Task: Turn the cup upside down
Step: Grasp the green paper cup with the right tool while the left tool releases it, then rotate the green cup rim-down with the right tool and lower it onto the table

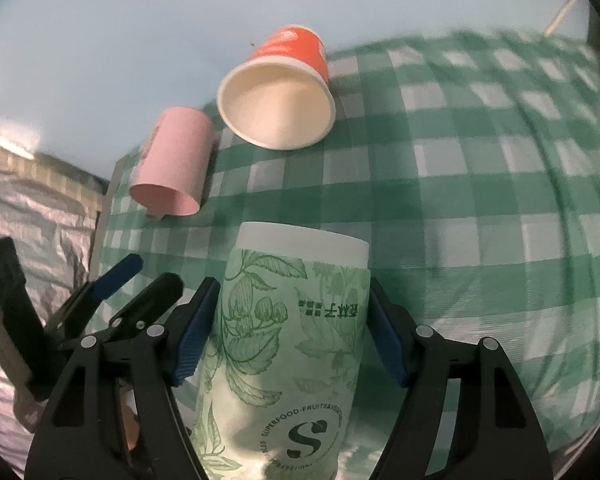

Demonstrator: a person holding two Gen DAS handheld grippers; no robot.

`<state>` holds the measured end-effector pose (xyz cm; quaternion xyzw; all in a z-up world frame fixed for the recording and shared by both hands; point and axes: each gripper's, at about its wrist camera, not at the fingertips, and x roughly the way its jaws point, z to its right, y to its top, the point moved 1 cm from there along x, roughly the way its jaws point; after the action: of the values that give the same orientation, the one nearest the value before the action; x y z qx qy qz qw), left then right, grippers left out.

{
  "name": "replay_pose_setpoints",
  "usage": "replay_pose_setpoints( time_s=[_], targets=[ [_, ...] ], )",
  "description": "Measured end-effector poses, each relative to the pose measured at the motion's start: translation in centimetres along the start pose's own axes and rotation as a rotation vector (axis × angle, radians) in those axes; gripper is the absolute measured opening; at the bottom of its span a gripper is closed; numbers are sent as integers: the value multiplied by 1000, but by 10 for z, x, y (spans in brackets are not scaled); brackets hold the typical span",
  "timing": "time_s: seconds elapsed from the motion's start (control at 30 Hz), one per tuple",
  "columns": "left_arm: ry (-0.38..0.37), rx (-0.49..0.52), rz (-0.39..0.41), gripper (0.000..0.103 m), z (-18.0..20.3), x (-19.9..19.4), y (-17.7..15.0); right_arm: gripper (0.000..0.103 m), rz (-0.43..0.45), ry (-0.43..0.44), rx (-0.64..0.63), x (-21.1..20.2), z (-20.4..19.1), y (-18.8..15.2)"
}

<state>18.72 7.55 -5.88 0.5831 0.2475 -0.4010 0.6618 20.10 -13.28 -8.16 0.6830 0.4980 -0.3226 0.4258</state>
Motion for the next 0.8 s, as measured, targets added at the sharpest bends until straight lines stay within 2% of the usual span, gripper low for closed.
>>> replay_pose_setpoints(
  time_s=[0.17,0.4,0.53,0.63,0.7,0.8],
  targets=[
    [-22,-2,23,86,6,-9,-5,71,126,-44,-102,-27,-12,-4],
    [-32,-5,108,87,13,-34,-13,70,267,-101,-271,-58,-34,-13],
    [-22,3,160,89,17,-43,-20,70,367,-162,-362,-66,-46,-21],
    [-15,5,177,89,17,-44,-25,70,445,-242,-432,-70,-56,-25],
    [-9,6,186,89,17,-43,-28,70,471,-286,-464,-72,-59,-26],
    [3,5,202,89,18,-41,-31,70,458,-313,-470,-75,-59,-24]
  ],
)
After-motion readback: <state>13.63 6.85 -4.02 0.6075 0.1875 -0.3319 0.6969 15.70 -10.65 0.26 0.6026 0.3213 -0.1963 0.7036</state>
